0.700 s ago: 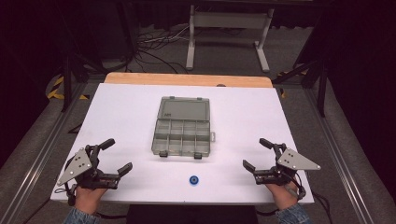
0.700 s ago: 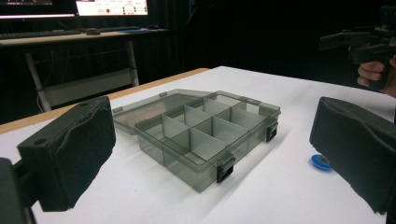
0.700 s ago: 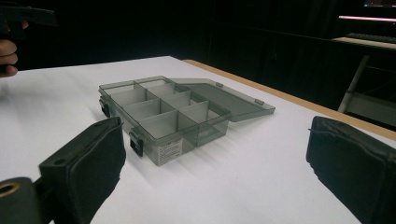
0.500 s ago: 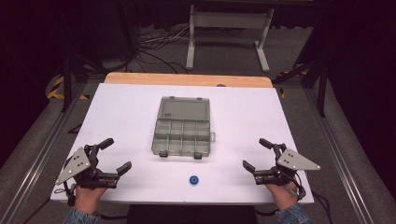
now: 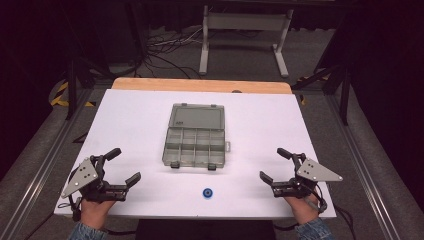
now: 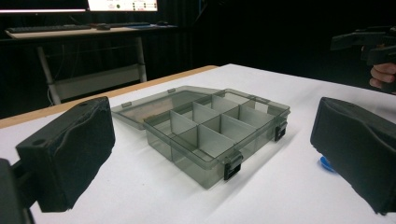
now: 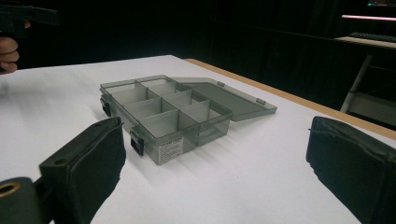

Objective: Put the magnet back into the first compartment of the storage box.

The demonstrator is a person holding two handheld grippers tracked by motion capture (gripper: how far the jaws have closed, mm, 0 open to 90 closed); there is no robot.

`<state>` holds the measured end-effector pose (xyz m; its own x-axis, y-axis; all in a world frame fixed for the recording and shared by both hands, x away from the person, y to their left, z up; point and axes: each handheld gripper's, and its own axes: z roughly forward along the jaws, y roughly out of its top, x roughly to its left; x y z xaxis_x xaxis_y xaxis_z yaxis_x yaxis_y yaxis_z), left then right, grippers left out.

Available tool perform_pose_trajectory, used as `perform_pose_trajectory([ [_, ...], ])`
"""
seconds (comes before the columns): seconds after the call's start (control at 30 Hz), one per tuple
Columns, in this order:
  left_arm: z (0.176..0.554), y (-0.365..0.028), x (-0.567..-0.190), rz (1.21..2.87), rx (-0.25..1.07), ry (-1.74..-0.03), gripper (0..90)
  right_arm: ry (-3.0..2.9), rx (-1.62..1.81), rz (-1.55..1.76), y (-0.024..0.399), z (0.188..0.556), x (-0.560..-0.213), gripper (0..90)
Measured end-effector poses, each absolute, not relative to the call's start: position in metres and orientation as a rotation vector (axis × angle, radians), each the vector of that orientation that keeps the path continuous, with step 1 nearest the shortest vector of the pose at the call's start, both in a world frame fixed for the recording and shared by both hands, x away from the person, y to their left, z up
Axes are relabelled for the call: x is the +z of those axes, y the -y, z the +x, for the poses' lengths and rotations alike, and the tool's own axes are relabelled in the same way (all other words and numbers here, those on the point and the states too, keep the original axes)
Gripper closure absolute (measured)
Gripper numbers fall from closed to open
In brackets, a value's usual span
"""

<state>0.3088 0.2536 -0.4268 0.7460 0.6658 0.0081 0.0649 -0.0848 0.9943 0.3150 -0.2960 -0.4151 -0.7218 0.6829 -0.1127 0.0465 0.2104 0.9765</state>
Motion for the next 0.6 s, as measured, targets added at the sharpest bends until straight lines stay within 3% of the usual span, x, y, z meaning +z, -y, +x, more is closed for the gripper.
perform_pose_trajectory([
  [0.6,0.317,-0.221,-0.408,1.624,0.484,-0.552,1.1,-1.944,1.557,0.681,0.299,0.315,-0.415,5.4],
])
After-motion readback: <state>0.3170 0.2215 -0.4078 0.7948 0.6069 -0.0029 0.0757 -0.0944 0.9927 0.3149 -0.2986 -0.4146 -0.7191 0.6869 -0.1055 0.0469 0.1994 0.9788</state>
